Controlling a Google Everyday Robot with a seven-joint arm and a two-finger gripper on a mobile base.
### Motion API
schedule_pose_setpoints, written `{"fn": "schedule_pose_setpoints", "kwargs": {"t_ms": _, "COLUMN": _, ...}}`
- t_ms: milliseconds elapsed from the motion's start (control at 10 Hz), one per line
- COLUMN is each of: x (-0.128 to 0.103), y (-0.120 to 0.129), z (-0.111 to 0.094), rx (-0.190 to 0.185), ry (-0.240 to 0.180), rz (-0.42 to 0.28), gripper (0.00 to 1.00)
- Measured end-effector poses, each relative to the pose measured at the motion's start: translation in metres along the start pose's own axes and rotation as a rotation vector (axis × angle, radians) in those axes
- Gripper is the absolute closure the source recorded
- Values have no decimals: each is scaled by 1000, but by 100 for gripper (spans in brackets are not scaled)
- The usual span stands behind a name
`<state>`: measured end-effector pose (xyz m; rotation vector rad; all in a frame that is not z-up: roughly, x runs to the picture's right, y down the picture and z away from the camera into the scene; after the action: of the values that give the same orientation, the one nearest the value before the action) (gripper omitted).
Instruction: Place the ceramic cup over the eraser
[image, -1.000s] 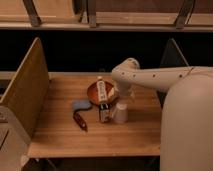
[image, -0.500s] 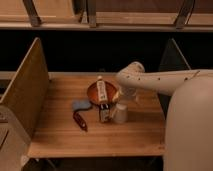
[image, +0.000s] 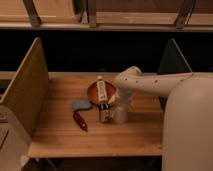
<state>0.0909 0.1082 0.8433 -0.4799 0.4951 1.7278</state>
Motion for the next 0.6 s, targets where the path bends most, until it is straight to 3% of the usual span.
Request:
{"fn": "schedule_pose_setpoints", "kwargs": {"t_ms": 200, "x": 5, "y": 2, "z": 5, "rx": -15, "ry": 13, "rz": 0, "gripper": 28}}
{"fn": "schedule_pose_setpoints", "kwargs": {"t_ms": 600, "x": 5, "y": -16, "z": -2, "rx": 1, "ry": -3, "rz": 36, "gripper": 70}}
